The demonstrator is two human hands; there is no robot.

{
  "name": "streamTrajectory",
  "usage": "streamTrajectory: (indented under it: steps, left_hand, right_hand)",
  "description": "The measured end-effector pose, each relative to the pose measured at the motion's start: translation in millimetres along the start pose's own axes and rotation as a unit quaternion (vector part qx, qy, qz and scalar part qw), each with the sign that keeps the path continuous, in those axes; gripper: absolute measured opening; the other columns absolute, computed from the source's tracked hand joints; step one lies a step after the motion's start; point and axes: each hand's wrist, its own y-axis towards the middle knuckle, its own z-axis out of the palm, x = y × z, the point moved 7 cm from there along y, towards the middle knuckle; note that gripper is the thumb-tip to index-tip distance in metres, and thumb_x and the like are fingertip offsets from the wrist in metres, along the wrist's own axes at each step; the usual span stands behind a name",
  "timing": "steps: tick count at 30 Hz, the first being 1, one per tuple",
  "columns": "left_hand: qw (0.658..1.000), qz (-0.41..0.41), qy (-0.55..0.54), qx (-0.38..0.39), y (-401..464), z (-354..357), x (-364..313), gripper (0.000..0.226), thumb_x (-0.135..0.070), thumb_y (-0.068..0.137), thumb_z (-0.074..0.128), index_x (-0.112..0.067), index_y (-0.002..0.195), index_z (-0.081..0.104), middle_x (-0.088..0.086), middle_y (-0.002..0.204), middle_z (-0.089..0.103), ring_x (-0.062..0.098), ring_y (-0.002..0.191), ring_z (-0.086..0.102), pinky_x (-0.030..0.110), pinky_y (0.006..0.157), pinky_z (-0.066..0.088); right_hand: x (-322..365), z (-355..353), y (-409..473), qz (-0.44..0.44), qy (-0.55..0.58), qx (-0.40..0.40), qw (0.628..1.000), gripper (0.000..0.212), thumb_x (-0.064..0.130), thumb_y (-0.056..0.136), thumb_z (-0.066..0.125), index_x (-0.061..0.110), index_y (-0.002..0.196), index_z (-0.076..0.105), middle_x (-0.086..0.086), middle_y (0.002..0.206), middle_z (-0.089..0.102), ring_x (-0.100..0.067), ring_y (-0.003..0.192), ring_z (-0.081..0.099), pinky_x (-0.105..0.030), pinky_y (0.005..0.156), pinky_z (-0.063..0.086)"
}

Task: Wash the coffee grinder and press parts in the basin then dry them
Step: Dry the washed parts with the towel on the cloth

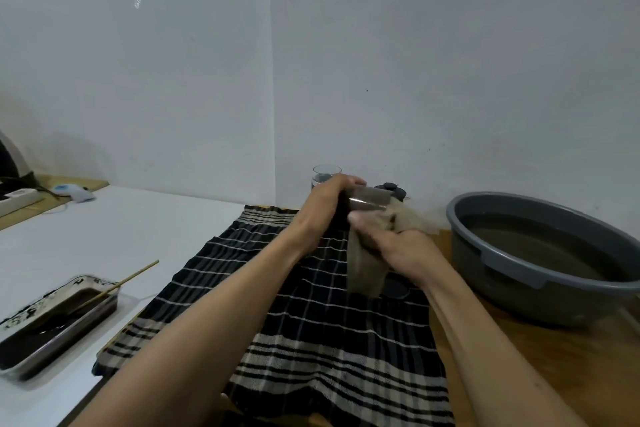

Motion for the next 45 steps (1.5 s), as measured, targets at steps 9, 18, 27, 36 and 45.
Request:
streamTrajectory:
  steps: [9, 18, 27, 36, 45]
  left_hand:
    - [0.950, 0.283, 0.062, -0.114, -25, -6, -20, 0.043, -0.023, 0.108, 0.033, -0.005, 0.099, 0.071, 0.008, 0.097, 0.073, 0.021, 0.093, 0.067, 0.032, 0.079, 0.052]
    - [0.988, -0.043, -0.090, -0.121, 8, -9, 16, 0.040, -0.033, 0.101, 0.045, -0.020, 0.079, 0.076, 0.005, 0.081, 0.073, 0.026, 0.085, 0.067, 0.039, 0.080, 0.053]
    - [0.980, -0.091, -0.072, -0.162, -12, -9, 46, 0.063, -0.068, 0.086, 0.065, -0.012, 0.114, 0.070, 0.006, 0.108, 0.077, 0.020, 0.098, 0.074, 0.040, 0.085, 0.061]
    - [0.946, -0.066, -0.304, -0.091, -3, -14, 48, 0.039, -0.034, 0.098, 0.064, -0.004, 0.122, 0.070, 0.020, 0.120, 0.071, 0.030, 0.108, 0.068, 0.047, 0.096, 0.054]
    - [0.950, -0.039, -0.289, -0.111, 10, -45, 39, 0.089, -0.046, 0.072, 0.090, 0.006, 0.137, 0.058, 0.030, 0.136, 0.061, 0.045, 0.127, 0.060, 0.057, 0.109, 0.048]
  right_hand:
    - [-19, 16, 4, 0.068, 0.325, 0.053, 0.942, 0.061, 0.056, 0.096, 0.052, 0.003, 0.123, 0.068, -0.025, 0.125, 0.068, -0.030, 0.123, 0.064, -0.048, 0.113, 0.043]
    - [17, 11, 3, -0.034, 0.012, 0.013, 0.999, 0.073, 0.059, 0.102, 0.038, -0.010, 0.092, 0.062, -0.033, 0.081, 0.062, -0.030, 0.066, 0.061, -0.025, 0.057, 0.054]
    - [-34, 8, 21, 0.079, 0.074, -0.049, 0.993, 0.068, 0.095, 0.073, 0.042, 0.033, 0.083, 0.068, 0.002, 0.090, 0.071, -0.017, 0.097, 0.065, -0.045, 0.102, 0.049]
    - [-19, 3, -6, 0.036, 0.268, 0.064, 0.961, 0.053, 0.027, 0.082, 0.064, -0.015, 0.114, 0.063, -0.025, 0.111, 0.068, -0.034, 0.107, 0.065, -0.048, 0.100, 0.049]
    - [14, -50, -8, 0.093, -0.204, -0.035, 0.974, 0.021, 0.029, 0.106, 0.050, 0.025, 0.085, 0.051, 0.007, 0.082, 0.050, -0.010, 0.071, 0.049, -0.019, 0.061, 0.041]
